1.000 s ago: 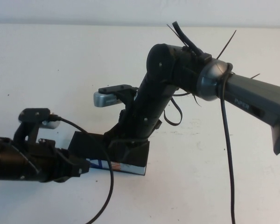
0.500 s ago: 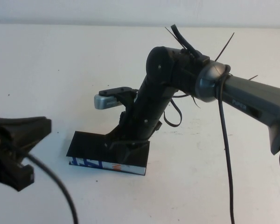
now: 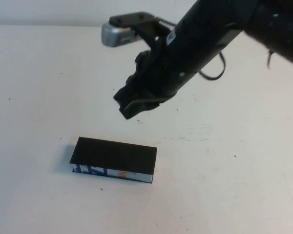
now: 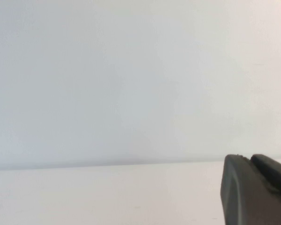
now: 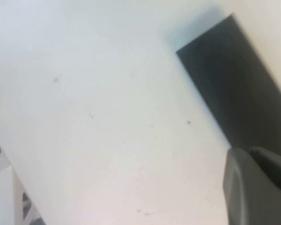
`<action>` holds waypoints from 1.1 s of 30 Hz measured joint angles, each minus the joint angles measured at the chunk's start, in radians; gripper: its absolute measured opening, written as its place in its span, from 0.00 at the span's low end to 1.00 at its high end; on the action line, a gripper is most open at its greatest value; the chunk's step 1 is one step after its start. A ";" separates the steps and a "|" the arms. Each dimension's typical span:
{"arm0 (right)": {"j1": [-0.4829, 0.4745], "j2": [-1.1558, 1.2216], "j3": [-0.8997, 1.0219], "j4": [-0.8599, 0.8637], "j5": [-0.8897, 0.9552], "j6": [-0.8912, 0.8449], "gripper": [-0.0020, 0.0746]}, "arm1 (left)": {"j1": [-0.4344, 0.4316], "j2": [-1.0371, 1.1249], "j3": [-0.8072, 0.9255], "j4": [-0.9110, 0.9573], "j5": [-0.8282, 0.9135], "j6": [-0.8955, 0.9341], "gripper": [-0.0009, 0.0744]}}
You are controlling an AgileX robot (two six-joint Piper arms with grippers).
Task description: Return glasses to glasses case
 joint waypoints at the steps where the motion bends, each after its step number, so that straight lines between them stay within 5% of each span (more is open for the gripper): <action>1: 0.000 -0.033 0.000 -0.015 0.003 0.007 0.01 | 0.000 -0.030 0.037 -0.002 -0.032 0.002 0.01; 15: 0.000 -0.385 0.097 -0.211 0.025 0.147 0.01 | 0.000 -0.075 0.181 -0.026 -0.087 0.006 0.01; 20: 0.000 -0.562 0.301 -0.261 -0.005 0.201 0.01 | 0.000 -0.075 0.181 -0.029 -0.087 0.007 0.01; 33: 0.000 -1.163 1.012 -0.257 -0.419 0.289 0.01 | 0.000 -0.076 0.181 -0.031 -0.087 0.007 0.01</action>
